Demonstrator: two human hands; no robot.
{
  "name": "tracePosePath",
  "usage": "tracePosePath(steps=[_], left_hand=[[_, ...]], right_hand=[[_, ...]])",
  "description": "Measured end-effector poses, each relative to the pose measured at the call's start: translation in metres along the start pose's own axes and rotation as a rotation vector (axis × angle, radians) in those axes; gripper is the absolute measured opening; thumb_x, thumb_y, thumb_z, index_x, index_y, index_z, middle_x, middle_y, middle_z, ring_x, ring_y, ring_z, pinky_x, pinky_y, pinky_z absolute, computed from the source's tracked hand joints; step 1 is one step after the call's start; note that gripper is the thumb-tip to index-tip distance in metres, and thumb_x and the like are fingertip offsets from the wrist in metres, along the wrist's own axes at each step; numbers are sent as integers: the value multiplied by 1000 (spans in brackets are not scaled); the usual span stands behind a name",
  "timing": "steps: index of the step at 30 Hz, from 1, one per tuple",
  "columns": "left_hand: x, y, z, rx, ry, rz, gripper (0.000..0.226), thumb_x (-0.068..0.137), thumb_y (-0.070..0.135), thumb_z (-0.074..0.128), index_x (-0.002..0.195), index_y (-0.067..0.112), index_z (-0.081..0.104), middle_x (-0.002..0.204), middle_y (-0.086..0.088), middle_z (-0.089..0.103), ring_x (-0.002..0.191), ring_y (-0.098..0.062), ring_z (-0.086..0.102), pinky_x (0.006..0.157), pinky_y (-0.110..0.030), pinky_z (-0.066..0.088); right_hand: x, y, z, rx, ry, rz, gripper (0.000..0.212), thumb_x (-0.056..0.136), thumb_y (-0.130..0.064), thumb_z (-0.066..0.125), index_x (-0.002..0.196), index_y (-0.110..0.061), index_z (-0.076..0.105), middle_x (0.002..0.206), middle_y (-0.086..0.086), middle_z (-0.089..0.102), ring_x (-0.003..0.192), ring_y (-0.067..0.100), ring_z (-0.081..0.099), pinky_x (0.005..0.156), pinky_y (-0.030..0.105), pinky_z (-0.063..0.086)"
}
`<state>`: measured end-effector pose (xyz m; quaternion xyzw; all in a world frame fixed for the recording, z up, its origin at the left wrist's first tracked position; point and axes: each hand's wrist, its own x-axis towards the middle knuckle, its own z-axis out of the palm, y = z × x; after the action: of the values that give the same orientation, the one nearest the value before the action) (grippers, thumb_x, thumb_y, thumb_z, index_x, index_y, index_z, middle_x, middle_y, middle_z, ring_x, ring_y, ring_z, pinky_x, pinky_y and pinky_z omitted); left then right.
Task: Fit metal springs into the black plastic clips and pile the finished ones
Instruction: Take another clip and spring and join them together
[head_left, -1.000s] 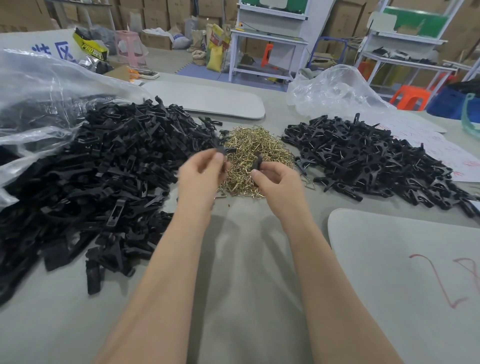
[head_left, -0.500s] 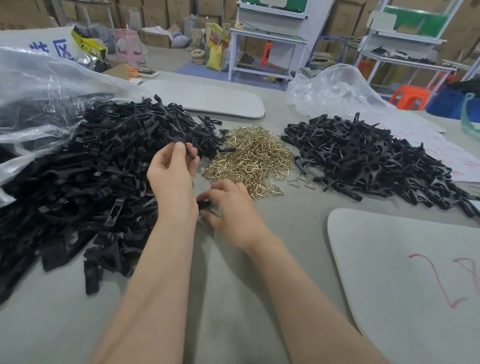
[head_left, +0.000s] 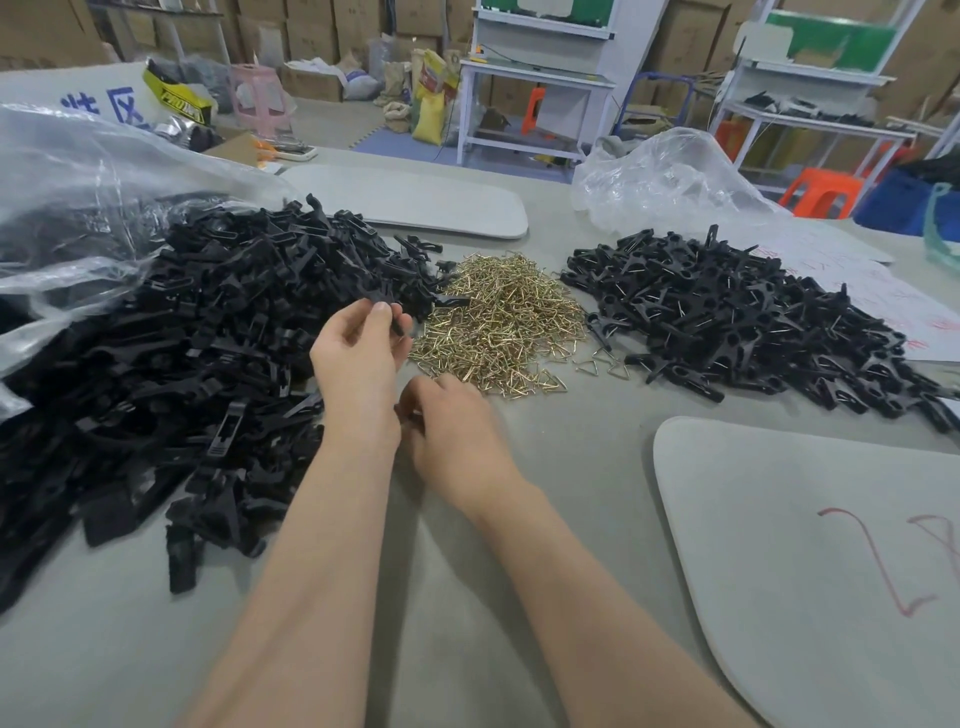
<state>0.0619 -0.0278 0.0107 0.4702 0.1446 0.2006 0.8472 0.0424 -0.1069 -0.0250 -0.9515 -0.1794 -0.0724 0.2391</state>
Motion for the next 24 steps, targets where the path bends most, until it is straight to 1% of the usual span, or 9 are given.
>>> tracePosePath(steps=[3, 5, 8, 10, 12, 14, 17, 21, 24], left_hand=[[2, -2, -1, 32, -25, -5, 11, 96, 5, 51, 93, 15, 56, 82, -1, 63, 71, -8, 62, 85, -26, 53], [3, -6, -1, 113, -77, -32, 10, 94, 6, 53, 96, 15, 56, 82, -1, 64, 75, -10, 60, 83, -26, 51], [1, -14, 3, 311, -251, -116, 11, 92, 8, 58, 97, 17, 59, 85, 1, 66, 76, -9, 59, 79, -24, 50], [-3, -18, 6, 374, -360, -156, 11, 92, 8, 59, 99, 16, 61, 87, 1, 66, 76, -7, 61, 76, -21, 53], [-5, -21, 7, 400, -406, -153, 16, 92, 7, 59, 107, 9, 62, 88, 0, 65, 75, -7, 62, 77, -21, 54], [-5, -21, 8, 414, -430, -154, 20, 92, 6, 59, 111, 6, 61, 89, -2, 65, 75, -7, 62, 75, -19, 54], [-6, -20, 8, 429, -444, -151, 18, 92, 7, 58, 110, 8, 60, 92, -3, 65, 78, -9, 62, 72, -17, 54], [-7, -20, 8, 423, -442, -148, 14, 93, 7, 58, 106, 11, 59, 95, -6, 65, 83, -13, 62, 79, -22, 55], [-6, -20, 7, 399, -437, -141, 17, 93, 6, 58, 110, 7, 59, 96, -8, 65, 81, -12, 63, 76, -21, 56]], right_hand=[[5, 8, -12, 346, 159, 161, 27, 90, -8, 56, 117, -8, 52, 107, 10, 58, 101, 27, 54, 90, 36, 41], [6, 16, -26, 620, 293, 281, 26, 91, -9, 59, 117, -9, 54, 95, 3, 60, 96, 24, 60, 90, 36, 47], [8, 30, -41, 899, 362, 337, 7, 91, -9, 60, 95, -15, 61, 83, 0, 66, 77, 17, 69, 77, 34, 58], [9, 36, -46, 1035, 396, 350, 9, 90, -9, 63, 98, -13, 63, 89, 7, 68, 64, 9, 68, 64, 24, 57], [9, 42, -45, 1044, 425, 362, 17, 89, -10, 64, 106, -14, 64, 92, 6, 68, 57, 1, 61, 60, 16, 51], [11, 45, -45, 1019, 427, 364, 19, 91, -10, 62, 108, -15, 67, 88, -1, 68, 60, -3, 53, 66, 16, 46], [13, 43, -45, 1188, 360, 368, 20, 97, -9, 50, 101, -17, 68, 75, -1, 59, 62, 4, 45, 65, 20, 40], [13, 41, -47, 1232, 332, 357, 28, 97, -1, 44, 101, -19, 66, 92, 0, 65, 69, 5, 54, 67, 19, 47], [11, 40, -47, 1100, 344, 321, 32, 92, 7, 47, 100, -19, 65, 102, 6, 69, 83, 8, 66, 77, 19, 53]])
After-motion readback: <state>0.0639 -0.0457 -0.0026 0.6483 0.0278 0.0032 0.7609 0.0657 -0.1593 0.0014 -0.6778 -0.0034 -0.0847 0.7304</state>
